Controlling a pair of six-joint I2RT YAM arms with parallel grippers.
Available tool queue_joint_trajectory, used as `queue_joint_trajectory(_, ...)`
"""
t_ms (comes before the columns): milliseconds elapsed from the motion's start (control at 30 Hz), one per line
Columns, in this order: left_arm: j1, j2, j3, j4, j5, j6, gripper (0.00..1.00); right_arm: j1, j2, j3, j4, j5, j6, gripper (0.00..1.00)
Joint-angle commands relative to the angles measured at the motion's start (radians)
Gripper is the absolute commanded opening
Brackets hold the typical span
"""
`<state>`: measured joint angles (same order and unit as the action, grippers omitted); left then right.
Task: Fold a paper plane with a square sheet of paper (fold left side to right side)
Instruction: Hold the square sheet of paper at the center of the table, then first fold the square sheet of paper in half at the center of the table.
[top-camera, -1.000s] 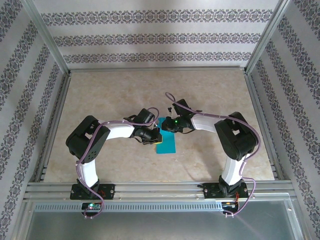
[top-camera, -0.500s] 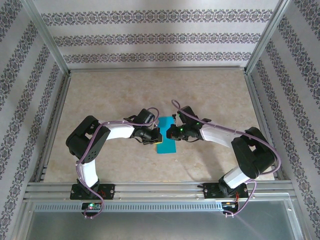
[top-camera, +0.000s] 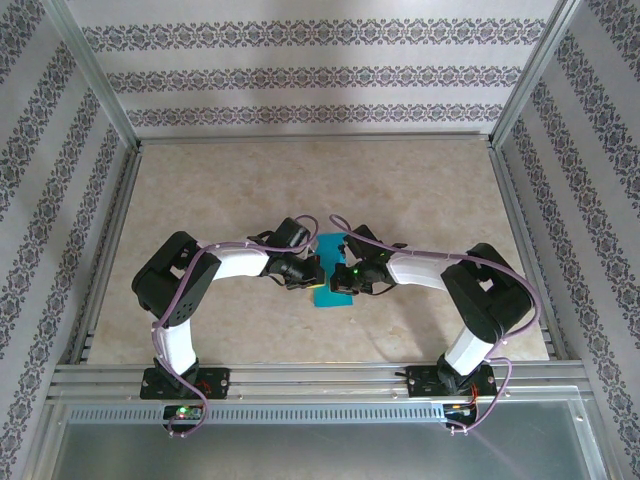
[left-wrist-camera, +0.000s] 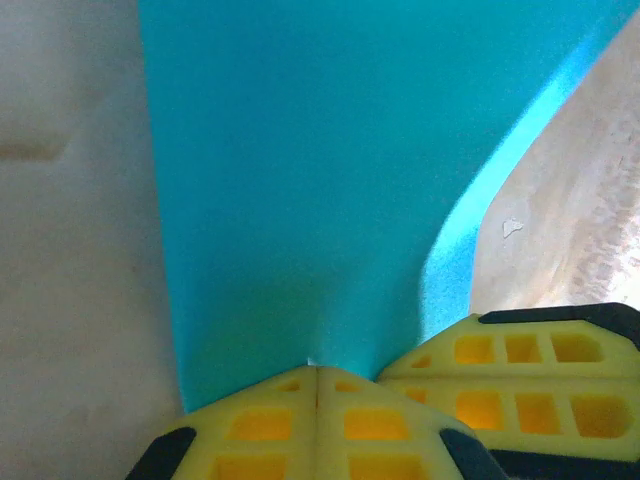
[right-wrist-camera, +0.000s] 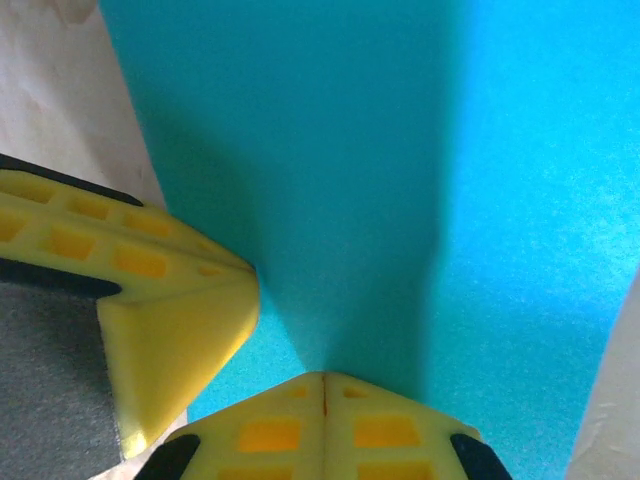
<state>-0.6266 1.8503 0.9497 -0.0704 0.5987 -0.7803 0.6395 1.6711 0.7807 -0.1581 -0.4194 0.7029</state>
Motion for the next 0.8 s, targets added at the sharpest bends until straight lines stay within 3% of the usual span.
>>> queue_joint_trajectory(0,-0.004,-0.017,0.021,-0.035,-0.018,-0.017,0.05,0.014,0.032,-0.005,-0.063,0.042,-0.023,0.00)
queue_joint_trajectory(333,0.046,0.004,0.029,0.079,0.012,-0.010,0.05,0.014,0.044,-0.002,-0.131,0.110,-0.064,0.00)
queue_joint_trajectory(767,0.067,0.050,0.028,0.118,-0.029,0.027,0.05,0.010,0.065,0.002,-0.163,0.144,-0.092,0.00)
